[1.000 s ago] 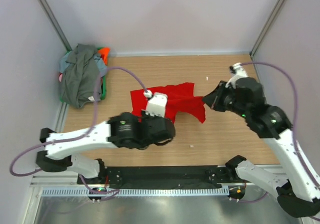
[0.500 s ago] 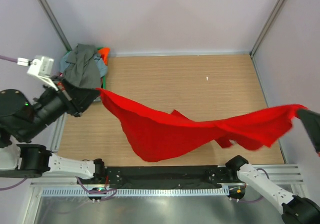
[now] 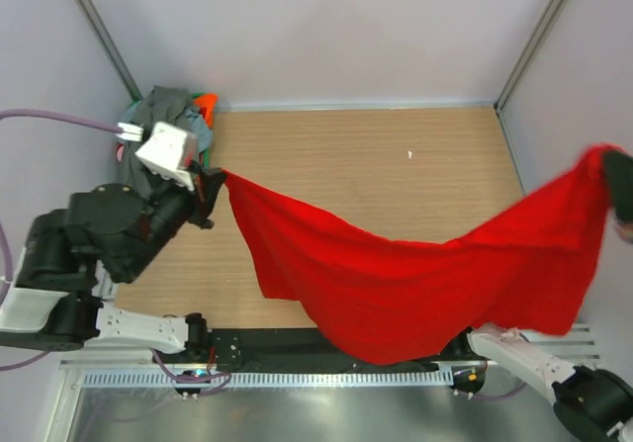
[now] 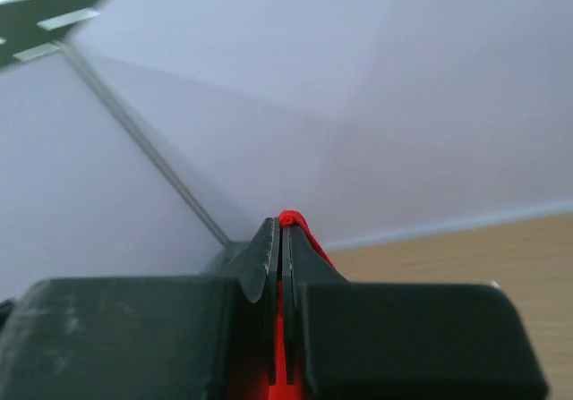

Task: Fold and stack the t-shirts
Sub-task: Flatten the tshirt out

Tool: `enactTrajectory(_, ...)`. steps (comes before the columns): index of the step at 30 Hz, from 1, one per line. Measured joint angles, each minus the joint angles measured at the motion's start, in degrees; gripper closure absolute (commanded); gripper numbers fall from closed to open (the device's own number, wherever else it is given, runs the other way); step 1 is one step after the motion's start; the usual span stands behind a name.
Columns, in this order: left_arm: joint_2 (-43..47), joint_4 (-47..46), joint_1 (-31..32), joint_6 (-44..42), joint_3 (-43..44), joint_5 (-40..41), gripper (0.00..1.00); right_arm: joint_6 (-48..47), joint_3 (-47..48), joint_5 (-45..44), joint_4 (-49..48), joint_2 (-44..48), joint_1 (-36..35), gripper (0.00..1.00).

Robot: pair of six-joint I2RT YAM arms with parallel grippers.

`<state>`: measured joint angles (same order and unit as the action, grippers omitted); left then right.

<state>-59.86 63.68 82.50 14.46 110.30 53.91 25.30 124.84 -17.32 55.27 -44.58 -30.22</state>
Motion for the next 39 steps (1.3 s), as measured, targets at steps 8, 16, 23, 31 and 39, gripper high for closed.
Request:
enactTrajectory(8, -6.78, -15.17, -29.73, -7.54, -10.84, -10.99, 1.00, -6.45, -8.24, -12.39, -4.90, -32.50, 1.07, 0.99)
enactTrajectory(16, -53.66, -12.24, -67.21, 0.61, 20.22, -38.25, 0.49, -5.29, 31.26, 2.19, -2.14, -91.91, 19.06, 0.00)
enactTrajectory(23, -65.44, -7.06, -69.26, 9.46, 12.48, -44.02, 0.00, -5.07, -3.96, 10.14, -8.28, -84.28, 21.42, 0.00)
enactTrajectory(31, -32.09, -12.13, -62.18, 15.15, -13.05, -45.79, 0.02, -3.32, -23.12, 13.88, -16.28, -48.39, 19.52, 0.00)
enactTrajectory(39, -14.34, -21.05, -61.96, 21.00, -44.59, -48.30, 0.08, 0.04, -49.66, 17.35, -22.32, -33.86, 20.33, 0.00)
